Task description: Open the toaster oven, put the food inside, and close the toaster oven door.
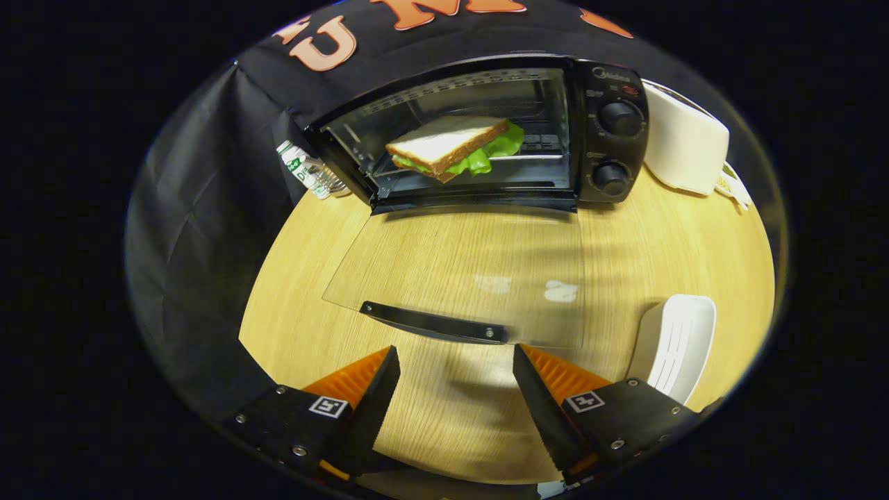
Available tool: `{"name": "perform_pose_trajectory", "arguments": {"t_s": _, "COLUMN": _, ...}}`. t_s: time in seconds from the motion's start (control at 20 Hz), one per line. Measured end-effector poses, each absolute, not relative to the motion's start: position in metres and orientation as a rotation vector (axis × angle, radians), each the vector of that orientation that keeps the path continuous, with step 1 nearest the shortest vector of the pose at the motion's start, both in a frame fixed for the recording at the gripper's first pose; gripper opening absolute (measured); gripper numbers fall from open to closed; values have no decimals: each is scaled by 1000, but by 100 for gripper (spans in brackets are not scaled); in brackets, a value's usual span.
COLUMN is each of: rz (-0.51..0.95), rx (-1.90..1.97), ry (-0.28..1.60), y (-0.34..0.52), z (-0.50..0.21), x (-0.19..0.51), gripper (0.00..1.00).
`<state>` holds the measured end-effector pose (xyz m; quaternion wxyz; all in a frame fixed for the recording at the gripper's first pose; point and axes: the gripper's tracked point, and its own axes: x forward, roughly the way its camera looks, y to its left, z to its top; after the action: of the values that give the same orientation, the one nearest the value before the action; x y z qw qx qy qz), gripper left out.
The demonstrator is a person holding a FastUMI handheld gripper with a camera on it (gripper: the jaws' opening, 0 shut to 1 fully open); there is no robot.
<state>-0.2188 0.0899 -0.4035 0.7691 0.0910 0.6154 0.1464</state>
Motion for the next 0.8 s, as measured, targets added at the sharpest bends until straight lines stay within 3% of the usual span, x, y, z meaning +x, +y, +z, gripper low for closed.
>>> {"name": "perform_pose_trajectory", "arguments": {"t_s": 0.4, "rz": 359, "rx": 125, "ry": 1389, "y": 93, "z": -418, "x": -238, "gripper": 96}}
{"name": "perform_pose_trajectory", "arguments": {"t_s": 0.8, "rz": 335, "rx": 184, "ry": 1253, "y": 114, "z": -399, "x": -186, "gripper": 96}}
